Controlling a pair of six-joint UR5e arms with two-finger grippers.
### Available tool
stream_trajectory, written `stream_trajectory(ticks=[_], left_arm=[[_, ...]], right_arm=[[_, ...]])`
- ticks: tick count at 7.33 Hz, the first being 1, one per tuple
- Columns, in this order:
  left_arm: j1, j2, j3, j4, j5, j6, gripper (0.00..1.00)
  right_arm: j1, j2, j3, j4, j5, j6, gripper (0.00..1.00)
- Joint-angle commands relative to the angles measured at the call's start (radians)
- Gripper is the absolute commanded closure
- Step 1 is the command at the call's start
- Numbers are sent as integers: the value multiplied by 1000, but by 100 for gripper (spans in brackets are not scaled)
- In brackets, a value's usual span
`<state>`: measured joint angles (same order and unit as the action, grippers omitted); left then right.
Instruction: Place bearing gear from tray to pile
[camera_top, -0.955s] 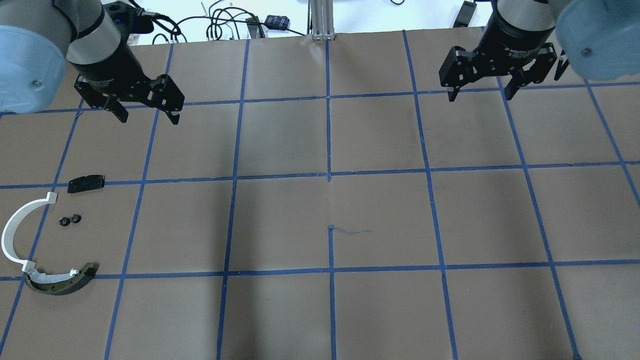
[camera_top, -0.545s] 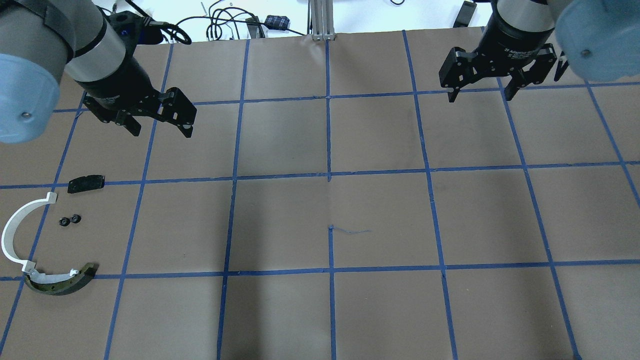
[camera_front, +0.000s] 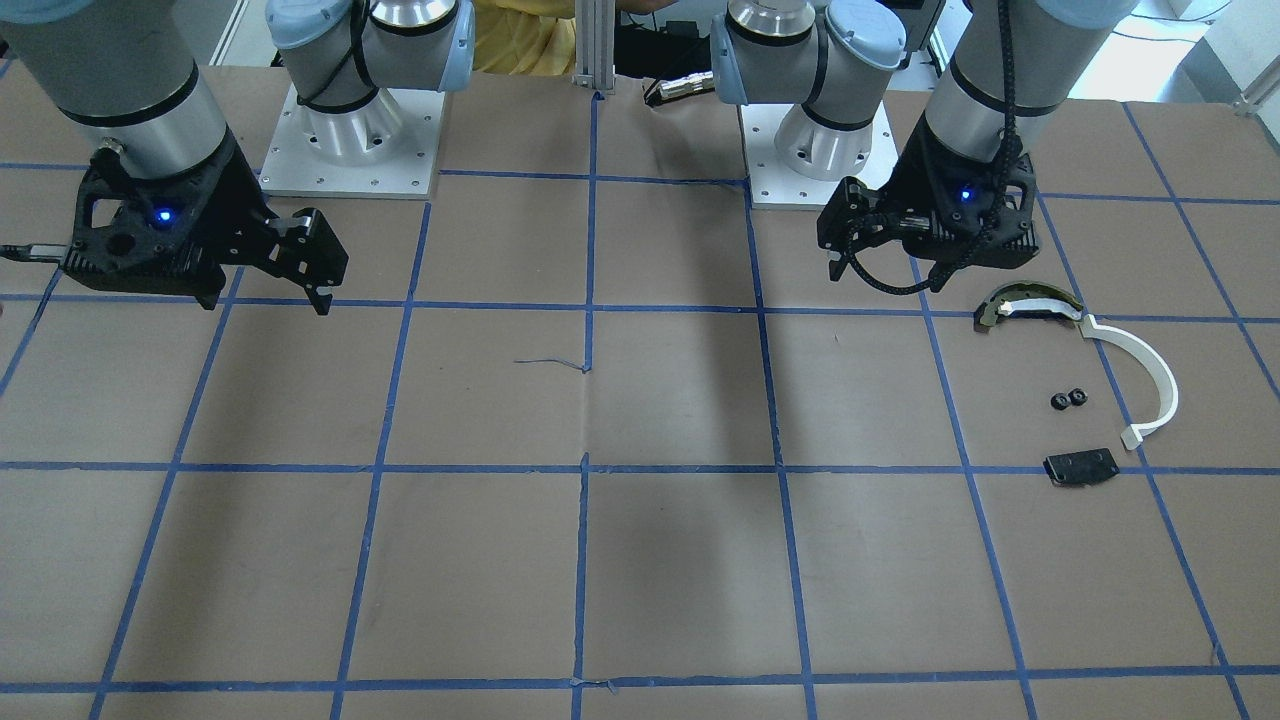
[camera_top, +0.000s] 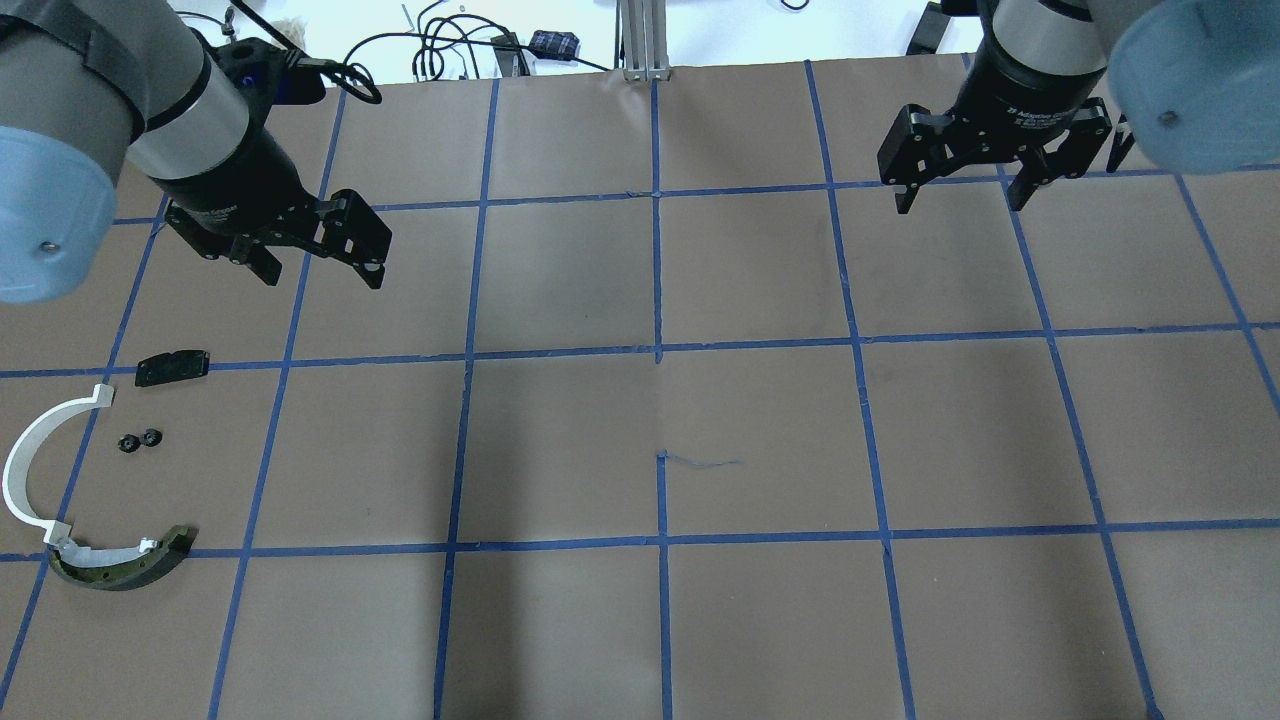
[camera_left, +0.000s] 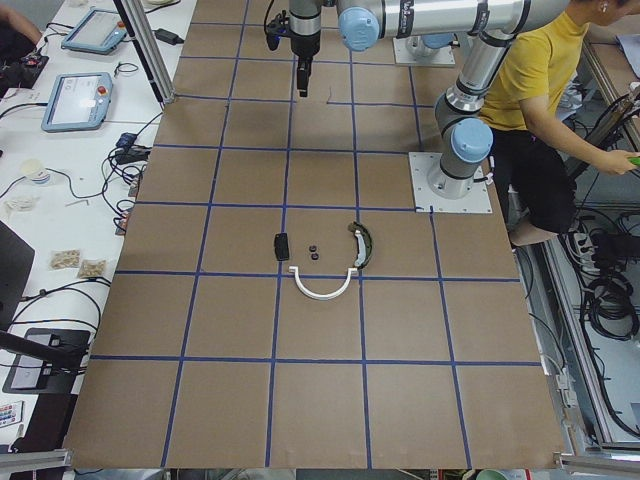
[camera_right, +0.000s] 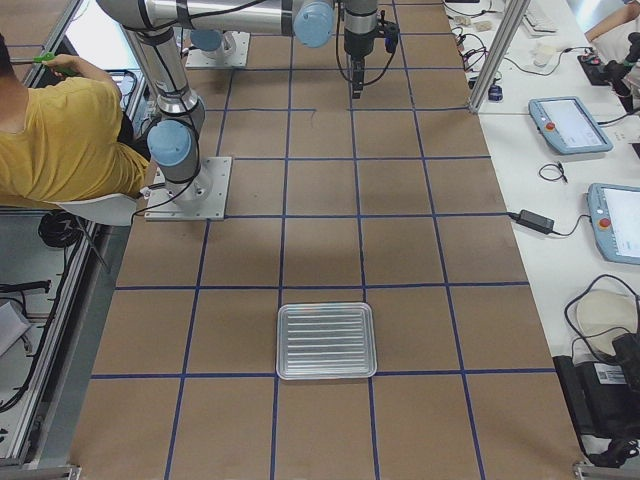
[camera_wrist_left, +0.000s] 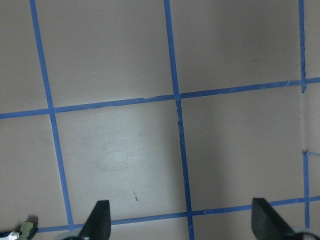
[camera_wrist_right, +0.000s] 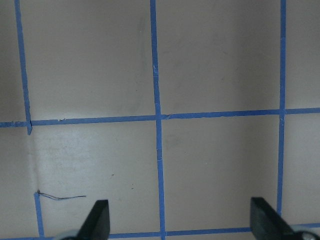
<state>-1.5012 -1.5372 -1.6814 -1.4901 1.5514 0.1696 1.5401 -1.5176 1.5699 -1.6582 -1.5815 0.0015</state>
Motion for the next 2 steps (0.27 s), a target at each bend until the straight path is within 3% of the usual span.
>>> stream_trajectory(ticks=[1,2], left_arm=[[7,0,-3,2,-2,1,0],[7,0,-3,1,-1,1,0]], right_arm=[[0,-1,2,0,-2,0,0],[0,-3,2,0,0,0,0]])
